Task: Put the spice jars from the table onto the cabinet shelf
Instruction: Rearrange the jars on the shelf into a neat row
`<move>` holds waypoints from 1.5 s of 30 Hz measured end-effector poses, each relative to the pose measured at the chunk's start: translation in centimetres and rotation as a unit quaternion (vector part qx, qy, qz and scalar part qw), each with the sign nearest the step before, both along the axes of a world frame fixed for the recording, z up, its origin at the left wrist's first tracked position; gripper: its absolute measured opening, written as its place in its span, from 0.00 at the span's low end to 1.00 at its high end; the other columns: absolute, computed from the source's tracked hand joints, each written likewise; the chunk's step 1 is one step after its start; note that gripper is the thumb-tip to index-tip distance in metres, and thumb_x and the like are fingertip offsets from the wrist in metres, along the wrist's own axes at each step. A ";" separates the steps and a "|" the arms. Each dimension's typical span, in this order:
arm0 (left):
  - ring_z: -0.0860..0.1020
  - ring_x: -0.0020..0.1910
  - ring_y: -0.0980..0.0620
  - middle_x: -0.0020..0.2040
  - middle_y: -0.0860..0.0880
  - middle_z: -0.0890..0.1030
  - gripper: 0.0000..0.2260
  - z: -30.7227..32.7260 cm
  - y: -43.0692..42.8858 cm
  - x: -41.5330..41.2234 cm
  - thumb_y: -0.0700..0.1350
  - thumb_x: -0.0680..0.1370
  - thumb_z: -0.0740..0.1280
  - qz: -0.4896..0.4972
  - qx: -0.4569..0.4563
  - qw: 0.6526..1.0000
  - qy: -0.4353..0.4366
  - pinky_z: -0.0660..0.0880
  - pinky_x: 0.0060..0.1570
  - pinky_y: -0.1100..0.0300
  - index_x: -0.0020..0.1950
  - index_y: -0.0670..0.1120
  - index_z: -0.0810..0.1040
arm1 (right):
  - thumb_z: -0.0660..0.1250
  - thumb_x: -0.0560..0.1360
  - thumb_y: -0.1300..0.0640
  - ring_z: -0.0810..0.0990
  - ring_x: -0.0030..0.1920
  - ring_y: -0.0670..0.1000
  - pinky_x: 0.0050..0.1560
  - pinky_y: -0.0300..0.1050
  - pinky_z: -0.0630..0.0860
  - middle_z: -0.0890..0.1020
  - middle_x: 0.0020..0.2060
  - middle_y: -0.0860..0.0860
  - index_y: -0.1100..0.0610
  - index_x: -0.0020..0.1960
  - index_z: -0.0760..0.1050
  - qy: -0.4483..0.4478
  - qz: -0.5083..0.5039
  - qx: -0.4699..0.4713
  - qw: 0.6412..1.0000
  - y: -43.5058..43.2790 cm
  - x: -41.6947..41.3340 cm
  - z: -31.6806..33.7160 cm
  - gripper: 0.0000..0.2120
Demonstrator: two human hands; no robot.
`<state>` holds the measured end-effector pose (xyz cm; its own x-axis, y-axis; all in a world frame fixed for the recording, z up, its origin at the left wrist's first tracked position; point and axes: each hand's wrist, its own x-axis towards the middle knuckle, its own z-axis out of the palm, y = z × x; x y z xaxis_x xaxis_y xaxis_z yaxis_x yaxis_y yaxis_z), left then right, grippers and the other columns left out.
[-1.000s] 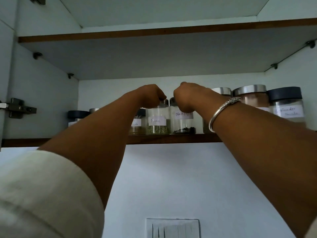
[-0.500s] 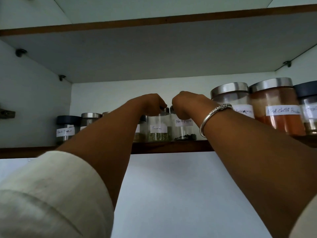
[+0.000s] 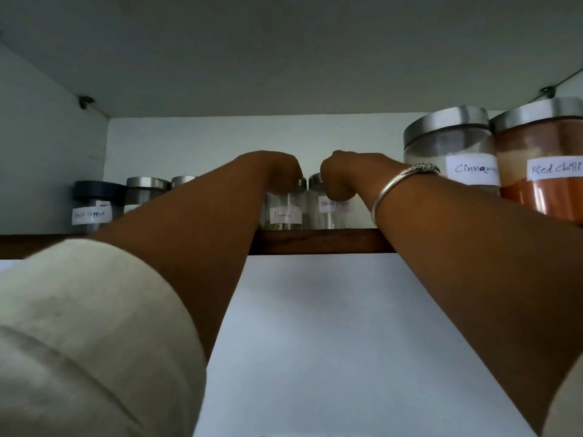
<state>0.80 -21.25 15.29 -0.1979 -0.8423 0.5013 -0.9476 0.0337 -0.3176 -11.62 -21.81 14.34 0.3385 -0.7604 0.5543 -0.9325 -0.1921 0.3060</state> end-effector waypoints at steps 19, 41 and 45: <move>0.66 0.69 0.42 0.71 0.40 0.66 0.19 -1.2 0.1 0.1 0.36 0.80 0.54 0.002 0.003 1.000 0.005 0.63 0.67 0.53 0.72 0.41 0.64 | 0.61 0.75 0.61 0.73 0.36 0.52 0.30 0.44 0.70 0.74 0.51 0.56 0.58 0.70 0.64 -0.009 0.025 0.019 0.999 -1.4 -0.8 -0.8 0.24; 0.73 0.54 0.47 0.60 0.43 0.74 0.23 -3.3 9.5 -2.9 0.47 0.73 0.68 -0.189 -0.060 0.974 0.109 0.69 0.48 0.58 0.65 0.42 0.69 | 0.68 0.71 0.54 0.63 0.71 0.56 0.66 0.51 0.69 0.70 0.66 0.58 0.60 0.68 0.65 -0.004 0.111 -0.100 0.989 10.1 -3.7 -1.8 0.28; 0.72 0.61 0.45 0.64 0.41 0.72 0.31 -2.7 11.5 -5.8 0.49 0.73 0.69 -0.223 -0.049 0.968 0.104 0.69 0.55 0.56 0.71 0.43 0.62 | 0.67 0.73 0.52 0.56 0.75 0.55 0.69 0.51 0.63 0.65 0.72 0.58 0.60 0.72 0.60 -0.013 0.093 -0.123 0.988 13.0 -7.0 -1.7 0.31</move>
<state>-4.96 -9.78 12.63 -0.4171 -0.6422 0.6432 -0.8896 0.4335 -0.1440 -18.65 -8.79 12.68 0.4426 -0.5275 0.7252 -0.8963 -0.2842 0.3404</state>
